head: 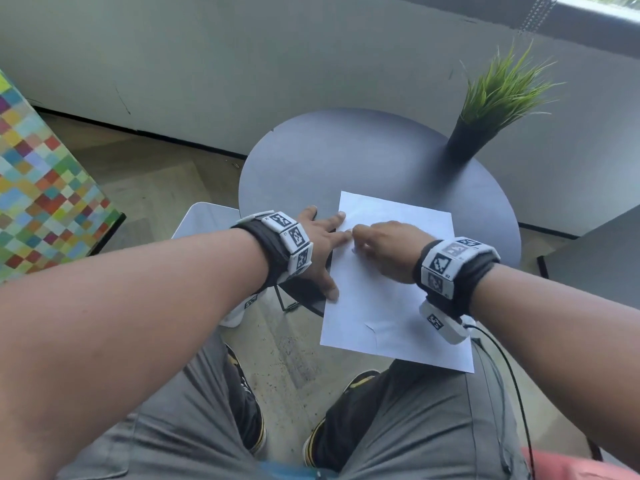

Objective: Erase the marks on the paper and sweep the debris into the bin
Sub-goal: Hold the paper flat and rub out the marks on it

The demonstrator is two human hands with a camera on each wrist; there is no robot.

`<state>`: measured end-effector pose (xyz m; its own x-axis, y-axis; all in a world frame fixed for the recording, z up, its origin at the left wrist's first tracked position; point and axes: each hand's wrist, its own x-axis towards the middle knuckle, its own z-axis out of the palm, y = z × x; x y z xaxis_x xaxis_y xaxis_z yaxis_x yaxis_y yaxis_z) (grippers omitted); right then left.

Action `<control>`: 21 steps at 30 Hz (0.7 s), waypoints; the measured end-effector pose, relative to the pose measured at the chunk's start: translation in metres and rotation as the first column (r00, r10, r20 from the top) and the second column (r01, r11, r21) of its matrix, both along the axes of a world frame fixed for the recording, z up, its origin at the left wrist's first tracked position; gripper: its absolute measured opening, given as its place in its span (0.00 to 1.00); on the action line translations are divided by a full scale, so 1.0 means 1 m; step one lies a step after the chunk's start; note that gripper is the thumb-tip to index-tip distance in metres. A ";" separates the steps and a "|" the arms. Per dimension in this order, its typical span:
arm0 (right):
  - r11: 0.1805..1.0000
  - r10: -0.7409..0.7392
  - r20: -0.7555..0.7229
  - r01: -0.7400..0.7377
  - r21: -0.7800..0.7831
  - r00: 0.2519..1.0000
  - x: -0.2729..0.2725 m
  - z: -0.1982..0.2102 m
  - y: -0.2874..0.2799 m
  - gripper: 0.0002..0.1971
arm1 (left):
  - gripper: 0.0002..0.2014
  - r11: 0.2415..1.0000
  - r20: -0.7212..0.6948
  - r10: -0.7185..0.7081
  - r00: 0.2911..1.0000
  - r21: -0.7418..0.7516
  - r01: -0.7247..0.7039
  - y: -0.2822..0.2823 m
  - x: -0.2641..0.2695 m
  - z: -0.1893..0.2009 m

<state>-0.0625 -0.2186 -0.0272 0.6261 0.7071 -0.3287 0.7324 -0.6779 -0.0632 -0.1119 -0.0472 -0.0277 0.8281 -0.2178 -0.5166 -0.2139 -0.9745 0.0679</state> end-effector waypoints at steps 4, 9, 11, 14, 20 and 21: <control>0.984 0.171 -0.069 -0.174 -0.029 0.983 -0.027 -0.006 0.003 0.08 | 0.59 0.999 -0.014 -0.011 1.000 0.039 0.011 0.002 0.001 -0.003; 0.991 0.132 0.079 -0.130 -0.024 0.988 -0.001 -0.001 -0.006 0.12 | 0.59 0.999 -0.015 -0.036 0.999 0.032 0.037 0.002 0.007 -0.007; 0.993 0.121 0.080 -0.120 -0.020 0.989 -0.005 -0.004 -0.006 0.12 | 0.60 0.998 -0.025 -0.036 0.999 0.041 0.037 0.003 0.009 -0.010; 0.952 0.294 -0.042 -0.297 -0.073 0.955 -0.045 -0.004 0.000 0.11 | 0.63 0.996 -0.043 -0.046 0.998 0.074 0.049 0.003 0.011 -0.014; 0.989 0.136 0.109 -0.129 -0.068 0.985 -0.013 -0.005 -0.006 0.13 | 0.64 0.993 -0.028 -0.071 0.997 0.093 0.074 0.003 0.015 -0.016; 0.980 0.185 0.074 -0.178 -0.089 0.980 -0.024 -0.006 -0.003 0.12 | 0.65 0.991 -0.031 -0.078 0.996 0.105 0.081 0.002 0.015 -0.015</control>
<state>-0.0863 -0.2212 -0.0334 0.5172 0.7842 -0.3429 0.8440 -0.5339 0.0519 -0.0969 -0.0449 -0.0431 0.7959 -0.2250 -0.5620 -0.2902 -0.9566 -0.0279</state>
